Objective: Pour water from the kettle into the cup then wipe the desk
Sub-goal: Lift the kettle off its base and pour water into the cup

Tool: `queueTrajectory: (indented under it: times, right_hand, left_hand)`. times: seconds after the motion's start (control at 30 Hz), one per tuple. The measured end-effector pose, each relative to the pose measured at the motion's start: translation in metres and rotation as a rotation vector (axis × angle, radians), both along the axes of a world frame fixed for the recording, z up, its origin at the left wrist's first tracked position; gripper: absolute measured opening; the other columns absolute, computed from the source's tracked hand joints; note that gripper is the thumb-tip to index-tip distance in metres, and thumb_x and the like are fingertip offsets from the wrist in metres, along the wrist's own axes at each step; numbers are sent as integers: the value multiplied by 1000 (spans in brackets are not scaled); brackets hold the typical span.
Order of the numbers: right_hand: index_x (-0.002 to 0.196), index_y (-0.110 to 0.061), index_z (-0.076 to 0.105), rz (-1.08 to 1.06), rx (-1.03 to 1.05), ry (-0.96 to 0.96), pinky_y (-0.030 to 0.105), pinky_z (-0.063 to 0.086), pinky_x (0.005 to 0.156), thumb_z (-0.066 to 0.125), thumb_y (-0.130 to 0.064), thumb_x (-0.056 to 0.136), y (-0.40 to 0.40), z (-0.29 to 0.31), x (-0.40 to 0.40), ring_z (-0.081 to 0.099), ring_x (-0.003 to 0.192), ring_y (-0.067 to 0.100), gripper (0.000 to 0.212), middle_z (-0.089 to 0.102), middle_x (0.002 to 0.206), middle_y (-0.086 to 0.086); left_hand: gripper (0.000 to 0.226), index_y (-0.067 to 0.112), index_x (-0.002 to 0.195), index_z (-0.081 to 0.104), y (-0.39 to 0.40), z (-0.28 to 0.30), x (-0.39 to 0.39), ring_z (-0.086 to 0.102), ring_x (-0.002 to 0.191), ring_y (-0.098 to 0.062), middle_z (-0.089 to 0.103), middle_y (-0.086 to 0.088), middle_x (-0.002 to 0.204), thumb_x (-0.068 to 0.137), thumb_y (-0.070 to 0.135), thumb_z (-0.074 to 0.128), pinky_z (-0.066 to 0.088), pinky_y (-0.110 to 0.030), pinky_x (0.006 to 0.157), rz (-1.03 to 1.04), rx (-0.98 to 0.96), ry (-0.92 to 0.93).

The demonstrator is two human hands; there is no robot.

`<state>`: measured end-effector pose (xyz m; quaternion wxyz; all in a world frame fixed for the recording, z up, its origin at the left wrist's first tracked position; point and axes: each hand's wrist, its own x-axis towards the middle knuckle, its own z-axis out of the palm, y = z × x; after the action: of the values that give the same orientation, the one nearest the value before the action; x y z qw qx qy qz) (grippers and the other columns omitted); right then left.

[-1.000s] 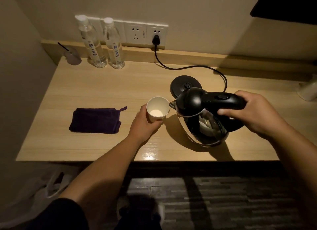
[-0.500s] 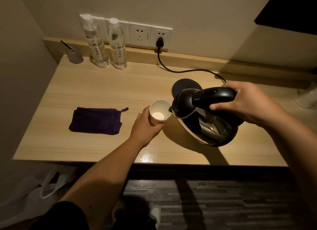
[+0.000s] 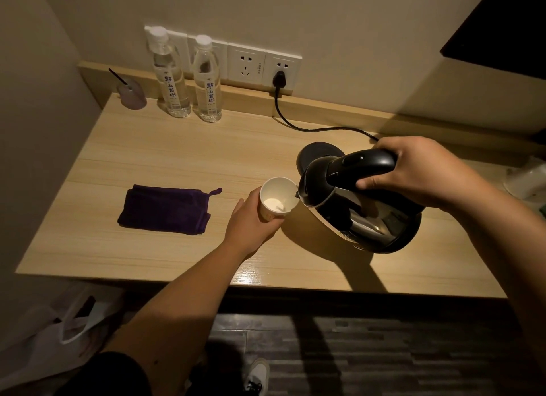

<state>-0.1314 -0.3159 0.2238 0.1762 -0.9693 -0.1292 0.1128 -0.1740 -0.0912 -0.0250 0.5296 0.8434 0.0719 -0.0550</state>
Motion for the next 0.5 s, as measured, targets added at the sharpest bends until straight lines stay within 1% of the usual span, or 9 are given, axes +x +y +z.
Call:
queueTrajectory:
  times: [0.07,0.13,0.23,0.3,0.37,0.5]
  right_hand:
    - [87,-33,57,18,-29,-3,25,39,54,82,-38,67,4,1,2,51,73,4,33,57,79,-13]
    - [90,-32,57,26,-49,1,25,40,55,82,-38,68,7,3,5,50,73,4,34,56,79,-14]
    - [91,-32,58,52,-73,-5,25,41,56,82,-38,69,12,7,7,51,72,5,33,56,79,-16]
    - [91,-30,58,70,-85,-8,24,39,55,81,-38,70,15,9,9,50,71,5,33,54,78,-17]
    - [94,-30,57,71,-92,-2,23,39,54,81,-37,71,18,10,11,49,71,3,34,53,78,-17]
    - [96,-30,57,78,-96,16,22,39,54,80,-36,72,22,13,14,50,72,2,34,54,78,-17]
  left_hand:
    - [77,47,134,30,0,0,0,40,127,-24,50,8,128,71,52,73,45,-49,98,0,-2,3]
    - [77,48,134,30,0,0,0,39,129,-25,50,10,127,71,52,73,44,-50,99,-1,-3,3]
    - [76,50,133,29,0,1,0,41,127,-25,47,16,117,71,50,71,45,-47,97,7,9,2]
    - [75,50,133,28,0,2,-1,40,128,-26,46,18,115,71,50,70,44,-47,98,7,7,6]
    - [75,49,134,29,0,2,-1,37,131,-28,47,18,117,71,50,69,42,-51,100,4,2,10]
    - [76,47,135,30,0,3,-1,36,133,-30,51,11,128,70,52,70,42,-52,99,14,-3,24]
